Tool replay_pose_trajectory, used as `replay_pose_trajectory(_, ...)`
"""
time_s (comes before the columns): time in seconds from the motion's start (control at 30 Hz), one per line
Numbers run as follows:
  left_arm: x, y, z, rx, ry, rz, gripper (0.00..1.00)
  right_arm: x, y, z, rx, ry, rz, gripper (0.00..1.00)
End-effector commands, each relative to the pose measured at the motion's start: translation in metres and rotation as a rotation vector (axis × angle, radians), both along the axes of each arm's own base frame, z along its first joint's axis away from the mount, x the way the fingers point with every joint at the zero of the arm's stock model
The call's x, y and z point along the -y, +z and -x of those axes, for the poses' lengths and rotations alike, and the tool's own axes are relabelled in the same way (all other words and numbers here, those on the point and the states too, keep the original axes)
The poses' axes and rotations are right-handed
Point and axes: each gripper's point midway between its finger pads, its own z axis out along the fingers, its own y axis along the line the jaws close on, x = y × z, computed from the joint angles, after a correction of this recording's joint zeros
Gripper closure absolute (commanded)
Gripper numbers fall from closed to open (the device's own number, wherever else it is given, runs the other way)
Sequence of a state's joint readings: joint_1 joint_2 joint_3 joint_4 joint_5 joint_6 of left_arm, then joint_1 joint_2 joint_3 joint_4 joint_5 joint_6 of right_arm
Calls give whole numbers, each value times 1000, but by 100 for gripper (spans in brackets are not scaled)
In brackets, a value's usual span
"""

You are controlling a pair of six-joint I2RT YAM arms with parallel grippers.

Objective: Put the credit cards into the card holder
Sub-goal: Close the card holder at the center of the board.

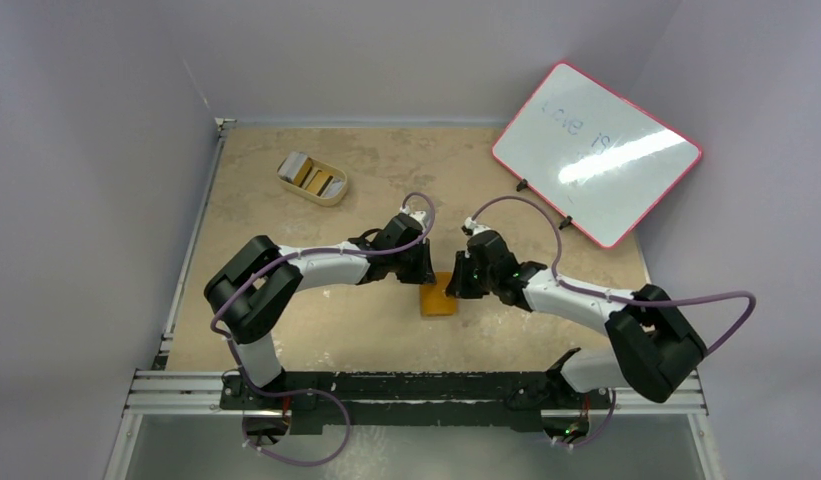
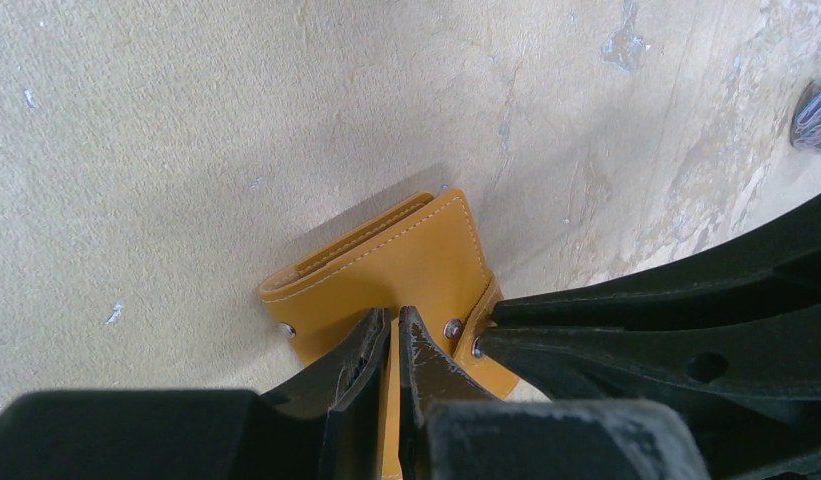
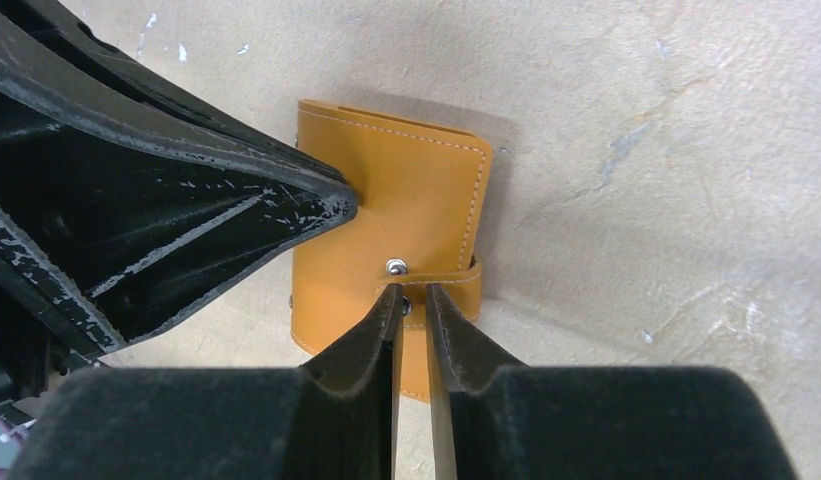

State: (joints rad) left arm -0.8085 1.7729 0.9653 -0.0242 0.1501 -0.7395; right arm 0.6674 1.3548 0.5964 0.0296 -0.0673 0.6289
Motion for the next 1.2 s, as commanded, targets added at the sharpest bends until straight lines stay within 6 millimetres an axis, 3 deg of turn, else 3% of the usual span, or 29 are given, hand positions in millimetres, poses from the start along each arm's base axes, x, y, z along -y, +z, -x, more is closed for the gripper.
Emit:
replay_pose_trajectory(0.0,-2,-3,-10,41,10,-38,92,2,23,-10,41,-37,14,83)
replay_pose_trajectory(0.23,-1,-1,-10,43,8,-33,92,0,23,-1,18,9,3,83)
replay_pose_trajectory(0.73,0,-1,-9,44,4,-35,92,-7,13,-7,29,18,-8,85)
replay_pose_trajectory(1.17,2,-1,-9,42,4,-35,92,-2,7,-1,16,16,-3,84)
